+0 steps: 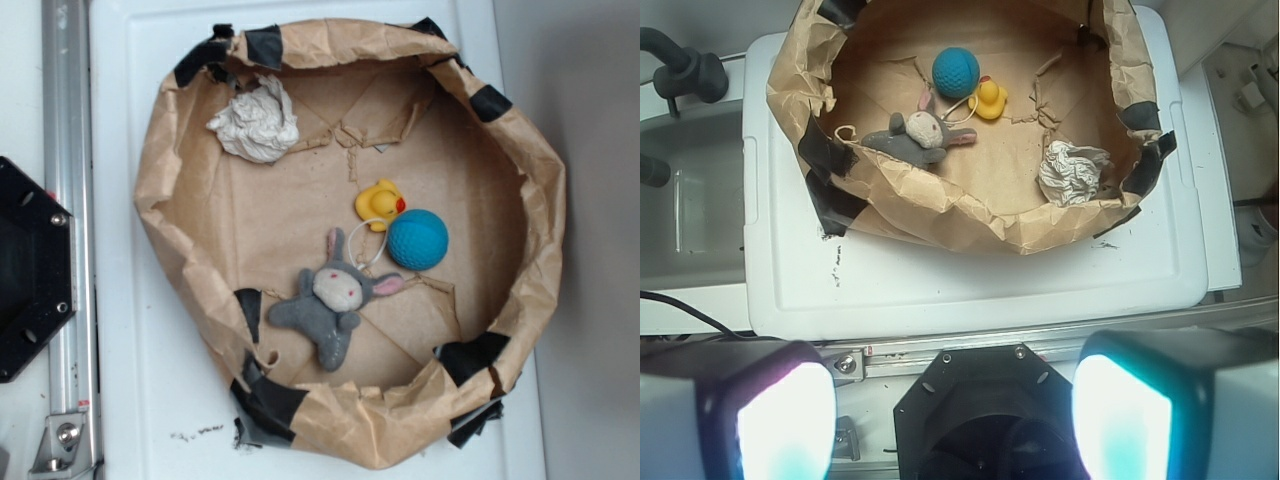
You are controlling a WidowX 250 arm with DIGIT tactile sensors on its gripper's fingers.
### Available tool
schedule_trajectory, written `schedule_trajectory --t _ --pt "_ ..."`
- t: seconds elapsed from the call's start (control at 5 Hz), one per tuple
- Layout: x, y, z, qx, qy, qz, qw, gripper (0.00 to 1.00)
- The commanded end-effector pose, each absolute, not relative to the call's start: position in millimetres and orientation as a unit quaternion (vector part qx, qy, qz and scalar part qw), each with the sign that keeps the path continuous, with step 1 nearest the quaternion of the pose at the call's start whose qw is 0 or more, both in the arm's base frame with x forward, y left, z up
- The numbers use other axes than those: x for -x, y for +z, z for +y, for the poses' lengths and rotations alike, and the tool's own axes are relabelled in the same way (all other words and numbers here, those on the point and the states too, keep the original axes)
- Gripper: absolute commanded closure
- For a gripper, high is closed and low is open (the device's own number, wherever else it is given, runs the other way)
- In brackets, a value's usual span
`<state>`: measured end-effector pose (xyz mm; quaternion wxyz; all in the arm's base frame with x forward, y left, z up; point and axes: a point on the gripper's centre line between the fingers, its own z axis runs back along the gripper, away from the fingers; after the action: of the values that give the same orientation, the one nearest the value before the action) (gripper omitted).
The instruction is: Grab the white paper.
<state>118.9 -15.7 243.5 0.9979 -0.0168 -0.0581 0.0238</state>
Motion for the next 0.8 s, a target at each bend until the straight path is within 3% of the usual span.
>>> schedule_trajectory --t 0.0,0.2,0.4,0.6 --pt "-119 243 -16 0.017 0.024 -0.058 0.998 0.0" --pt "-169 193 18 -0.075 -0.083 -0.019 0.994 0.0" --pt "-207 164 31 -0.091 -0.099 0.001 0.991 0.0" --pt "-230 133 40 -0.091 -0.14 0.035 0.985 0.0"
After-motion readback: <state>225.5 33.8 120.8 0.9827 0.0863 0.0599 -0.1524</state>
